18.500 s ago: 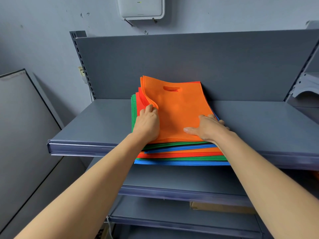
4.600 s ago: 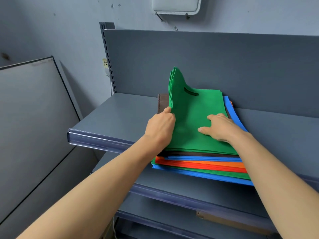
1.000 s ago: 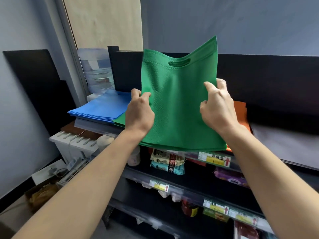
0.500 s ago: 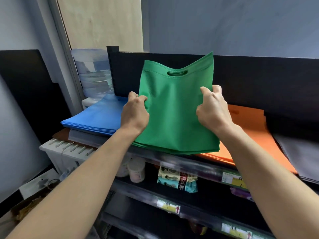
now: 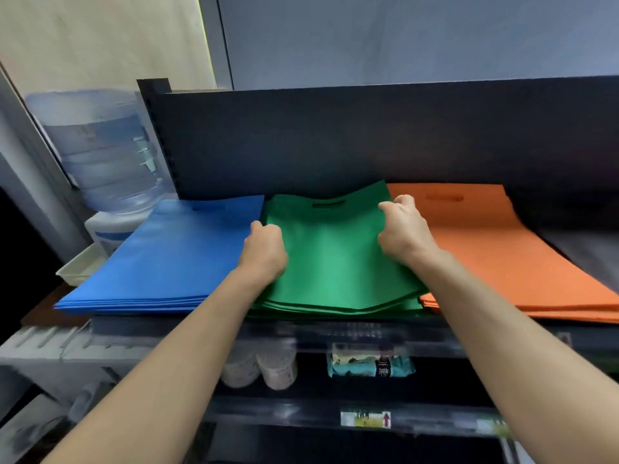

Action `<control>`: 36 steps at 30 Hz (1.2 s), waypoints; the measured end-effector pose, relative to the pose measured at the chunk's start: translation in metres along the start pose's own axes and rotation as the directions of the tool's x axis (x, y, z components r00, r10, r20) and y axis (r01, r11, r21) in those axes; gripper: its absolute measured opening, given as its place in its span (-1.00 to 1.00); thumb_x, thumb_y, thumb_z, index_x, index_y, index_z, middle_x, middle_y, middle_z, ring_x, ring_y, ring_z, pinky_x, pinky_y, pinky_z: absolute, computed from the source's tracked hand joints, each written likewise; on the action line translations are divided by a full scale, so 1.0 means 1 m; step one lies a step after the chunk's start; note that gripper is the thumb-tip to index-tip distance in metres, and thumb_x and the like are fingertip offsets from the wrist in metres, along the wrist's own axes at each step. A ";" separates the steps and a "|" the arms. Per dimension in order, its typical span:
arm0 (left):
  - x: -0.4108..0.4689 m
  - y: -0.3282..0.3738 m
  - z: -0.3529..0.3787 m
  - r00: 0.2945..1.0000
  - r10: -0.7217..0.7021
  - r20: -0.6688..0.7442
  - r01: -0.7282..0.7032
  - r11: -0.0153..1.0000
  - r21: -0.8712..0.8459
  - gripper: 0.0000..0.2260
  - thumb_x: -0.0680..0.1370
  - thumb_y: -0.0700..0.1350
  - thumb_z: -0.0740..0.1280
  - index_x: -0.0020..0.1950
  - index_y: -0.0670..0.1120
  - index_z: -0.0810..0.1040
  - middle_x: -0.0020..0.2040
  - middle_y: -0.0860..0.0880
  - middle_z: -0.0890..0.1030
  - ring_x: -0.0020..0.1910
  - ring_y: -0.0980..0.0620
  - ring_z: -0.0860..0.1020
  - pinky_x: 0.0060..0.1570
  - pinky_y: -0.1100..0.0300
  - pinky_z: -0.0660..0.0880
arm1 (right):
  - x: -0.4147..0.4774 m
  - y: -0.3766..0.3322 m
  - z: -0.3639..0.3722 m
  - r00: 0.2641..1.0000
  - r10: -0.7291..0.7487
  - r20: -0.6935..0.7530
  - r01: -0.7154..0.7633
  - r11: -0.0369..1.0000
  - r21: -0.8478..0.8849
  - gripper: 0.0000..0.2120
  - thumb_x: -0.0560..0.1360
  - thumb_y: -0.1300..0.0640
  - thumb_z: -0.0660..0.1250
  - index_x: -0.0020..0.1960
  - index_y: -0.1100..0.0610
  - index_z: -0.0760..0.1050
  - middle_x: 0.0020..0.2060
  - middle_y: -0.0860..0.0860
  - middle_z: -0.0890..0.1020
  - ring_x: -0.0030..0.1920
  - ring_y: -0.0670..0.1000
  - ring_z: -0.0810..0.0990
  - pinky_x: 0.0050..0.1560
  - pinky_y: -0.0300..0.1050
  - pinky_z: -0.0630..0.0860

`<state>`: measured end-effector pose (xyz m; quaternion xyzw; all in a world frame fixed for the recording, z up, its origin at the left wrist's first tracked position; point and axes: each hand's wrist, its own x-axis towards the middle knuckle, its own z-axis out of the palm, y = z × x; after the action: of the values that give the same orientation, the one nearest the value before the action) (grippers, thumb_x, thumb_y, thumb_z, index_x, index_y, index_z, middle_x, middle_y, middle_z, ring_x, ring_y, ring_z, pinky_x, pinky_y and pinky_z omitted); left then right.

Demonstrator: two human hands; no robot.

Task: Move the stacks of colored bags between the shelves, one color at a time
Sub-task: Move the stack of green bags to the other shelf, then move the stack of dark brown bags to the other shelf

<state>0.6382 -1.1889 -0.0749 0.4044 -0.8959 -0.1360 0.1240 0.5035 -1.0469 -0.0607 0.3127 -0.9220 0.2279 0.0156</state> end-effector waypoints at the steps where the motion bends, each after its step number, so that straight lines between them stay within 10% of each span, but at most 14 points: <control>1: 0.002 -0.002 0.003 1.000 -0.008 0.023 0.007 1.000 0.019 -0.79 0.46 -0.45 0.07 -0.27 -0.18 0.26 0.12 -0.21 0.32 -0.23 -0.09 0.31 -0.31 0.11 0.28 | 0.000 0.002 0.004 1.000 0.017 -0.014 -0.017 1.000 -0.024 -0.59 0.46 0.40 0.11 0.30 0.25 0.35 0.36 0.15 0.23 0.20 0.25 0.39 0.19 0.06 0.39; 12: 0.004 0.075 0.010 0.909 0.375 -0.184 -0.385 0.923 -0.022 -0.71 0.54 -0.25 0.18 0.25 -0.19 0.47 0.22 -0.15 0.39 0.19 -0.17 0.37 0.19 0.00 0.33 | -0.019 0.030 -0.032 0.949 -0.153 -0.276 0.124 0.985 -0.120 -0.64 0.54 0.20 0.19 0.33 0.16 0.41 0.27 0.10 0.44 0.26 0.18 0.35 0.19 0.02 0.30; 27: -0.149 0.395 0.048 0.219 0.772 -0.597 -0.967 0.251 -0.030 -0.74 0.36 -0.32 0.27 0.01 -0.19 0.61 -0.02 -0.15 0.59 -0.09 -0.20 0.55 -0.13 0.03 0.43 | -0.152 0.254 -0.221 0.813 -0.029 -0.581 -0.294 0.842 -0.453 -0.70 0.55 0.09 0.20 0.26 0.14 0.41 0.17 0.10 0.51 0.21 0.17 0.41 0.17 0.01 0.28; 36: -0.291 0.563 0.079 0.031 0.753 -0.657 -0.975 -0.122 -0.186 -0.72 0.39 -0.27 0.19 0.01 -0.18 0.61 -0.03 -0.17 0.59 -0.04 -0.19 0.55 -0.05 -0.01 0.45 | -0.287 0.385 -0.323 0.663 0.154 -0.733 -0.615 0.670 -0.415 -0.72 0.52 0.13 0.26 0.20 0.19 0.48 0.15 0.14 0.55 0.20 0.21 0.43 0.12 0.04 0.31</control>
<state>0.4099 -0.5984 0.0125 -0.3630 -0.7811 -0.2256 0.4552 0.4732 -0.4748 0.0215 -0.0274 -0.9235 -0.0067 0.3825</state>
